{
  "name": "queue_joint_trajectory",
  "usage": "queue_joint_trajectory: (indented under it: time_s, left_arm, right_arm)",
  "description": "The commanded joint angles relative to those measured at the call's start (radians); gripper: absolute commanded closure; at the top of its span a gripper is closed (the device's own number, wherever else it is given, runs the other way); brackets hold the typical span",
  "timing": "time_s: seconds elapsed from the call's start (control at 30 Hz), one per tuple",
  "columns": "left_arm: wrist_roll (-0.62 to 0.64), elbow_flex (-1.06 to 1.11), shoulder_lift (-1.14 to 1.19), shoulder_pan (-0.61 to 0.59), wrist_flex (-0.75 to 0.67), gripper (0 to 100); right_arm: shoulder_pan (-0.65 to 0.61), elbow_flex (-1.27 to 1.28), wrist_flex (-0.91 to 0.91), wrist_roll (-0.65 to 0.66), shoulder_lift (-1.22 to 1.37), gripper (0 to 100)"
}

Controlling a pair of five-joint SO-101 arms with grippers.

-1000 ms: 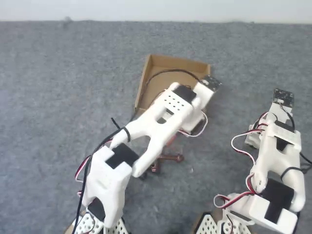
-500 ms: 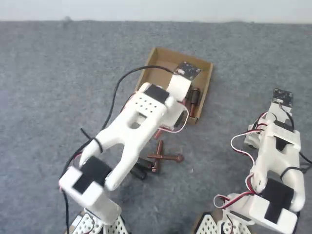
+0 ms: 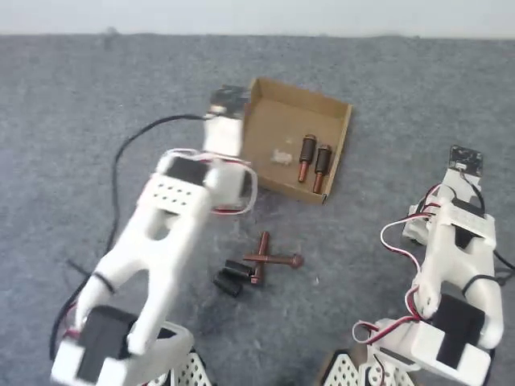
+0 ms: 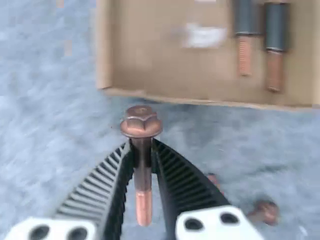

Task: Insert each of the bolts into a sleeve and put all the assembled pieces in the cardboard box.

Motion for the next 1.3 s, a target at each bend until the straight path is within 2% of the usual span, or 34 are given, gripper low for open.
queue_joint_trajectory:
  time_s: [0.0,0.2,0.33,0.6,0.93,1.27]
  left_arm:
    - [0.020,0.096,-0.126,-0.153,-0.084,98]
    - [0.023,0.317,-0.173,-0.321,-0.292,98]
    - [0.021,0.435,-0.172,-0.405,-0.445,98]
    - [0.020,0.498,-0.176,-0.603,-0.493,98]
    - [0.017,0.507,-0.175,-0.632,-0.520,98]
    - [0.017,0.507,-0.175,-0.632,-0.522,98]
  right_arm:
    - [-0.030,-0.052,-0.016,-0.002,-0.005,99.2]
    - [-0.059,-0.052,-0.016,-0.003,-0.015,99.2]
    - [-0.133,-0.068,-0.016,-0.002,-0.016,99.2]
    - [-0.338,-0.147,-0.016,-0.002,-0.016,99.2]
    - [-0.463,-0.391,-0.024,-0.002,-0.010,99.2]
    - [-0.587,-0.404,-0.383,-0.003,-0.005,99.2]
